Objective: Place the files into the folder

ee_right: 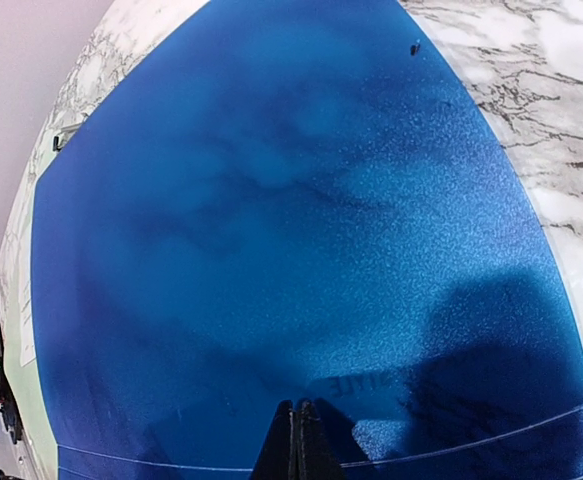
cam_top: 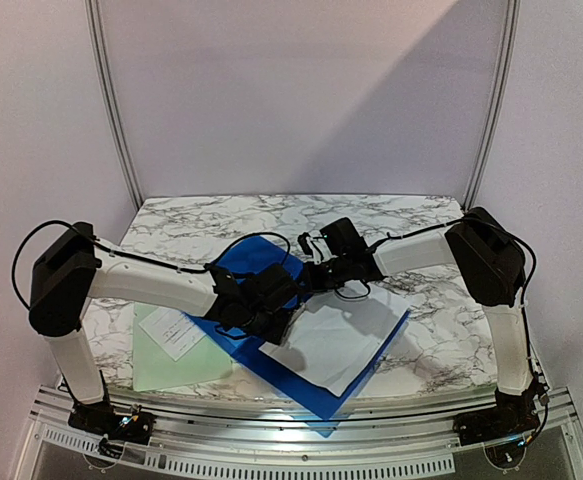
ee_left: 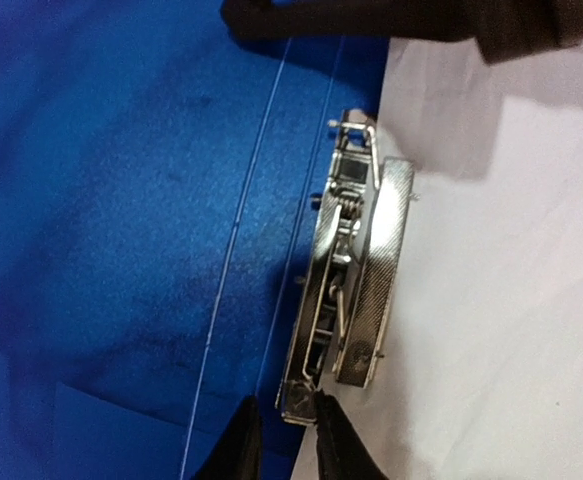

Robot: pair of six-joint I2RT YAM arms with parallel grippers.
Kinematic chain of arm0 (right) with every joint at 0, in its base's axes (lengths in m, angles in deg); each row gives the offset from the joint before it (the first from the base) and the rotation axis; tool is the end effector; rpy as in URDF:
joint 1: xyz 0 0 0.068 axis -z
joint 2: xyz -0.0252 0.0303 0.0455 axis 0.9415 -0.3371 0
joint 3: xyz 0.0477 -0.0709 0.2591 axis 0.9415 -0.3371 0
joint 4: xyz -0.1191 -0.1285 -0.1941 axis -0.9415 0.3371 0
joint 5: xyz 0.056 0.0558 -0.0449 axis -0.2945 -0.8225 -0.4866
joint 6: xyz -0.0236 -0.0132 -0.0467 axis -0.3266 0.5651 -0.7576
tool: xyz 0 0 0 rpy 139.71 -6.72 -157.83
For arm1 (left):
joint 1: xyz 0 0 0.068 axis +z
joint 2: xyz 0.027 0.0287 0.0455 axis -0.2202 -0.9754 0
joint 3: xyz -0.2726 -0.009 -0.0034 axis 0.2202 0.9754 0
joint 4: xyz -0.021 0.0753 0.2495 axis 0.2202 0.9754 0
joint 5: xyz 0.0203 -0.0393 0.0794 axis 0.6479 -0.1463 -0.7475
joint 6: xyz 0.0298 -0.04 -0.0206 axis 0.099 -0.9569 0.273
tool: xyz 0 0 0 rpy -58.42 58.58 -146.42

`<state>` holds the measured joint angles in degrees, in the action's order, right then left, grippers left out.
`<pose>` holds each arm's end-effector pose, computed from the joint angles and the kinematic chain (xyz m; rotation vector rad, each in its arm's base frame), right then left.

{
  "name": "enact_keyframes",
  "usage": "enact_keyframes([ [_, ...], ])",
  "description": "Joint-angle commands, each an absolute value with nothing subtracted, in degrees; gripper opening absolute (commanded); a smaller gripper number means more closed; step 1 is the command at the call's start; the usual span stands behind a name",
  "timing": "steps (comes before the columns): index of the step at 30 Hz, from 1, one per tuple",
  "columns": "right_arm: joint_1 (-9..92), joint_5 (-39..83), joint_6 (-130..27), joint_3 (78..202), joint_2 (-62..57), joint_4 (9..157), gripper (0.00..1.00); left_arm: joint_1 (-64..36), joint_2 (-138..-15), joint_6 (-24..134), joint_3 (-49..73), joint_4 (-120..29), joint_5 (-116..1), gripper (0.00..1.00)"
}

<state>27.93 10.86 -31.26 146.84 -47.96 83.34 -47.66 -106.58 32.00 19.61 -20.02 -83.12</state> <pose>0.3400 0.3259 0.1188 -0.5036 2.4780 0.9384 0.1881 -0.3091 0.1525 0.4980 2.5712 -0.1648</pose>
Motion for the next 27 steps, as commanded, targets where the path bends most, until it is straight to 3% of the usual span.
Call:
enact_keyframes([
  [1, 27.8, 13.2, -32.1, 143.7, -53.3, 94.1, 0.0, -47.9, -106.0, 32.2, 20.2, -16.2, -82.8, 0.23],
  [8, 27.8, 13.0, -32.2, 143.6, -53.3, 94.0, 0.0, -47.9, -105.1, 32.2, 20.4, -16.5, -82.7, 0.3],
  [27, 27.8, 10.8, -33.9, 147.3, -50.1, 93.6, 0.01, -47.6, -98.8, 32.6, 21.2, -15.0, -86.4, 0.36],
])
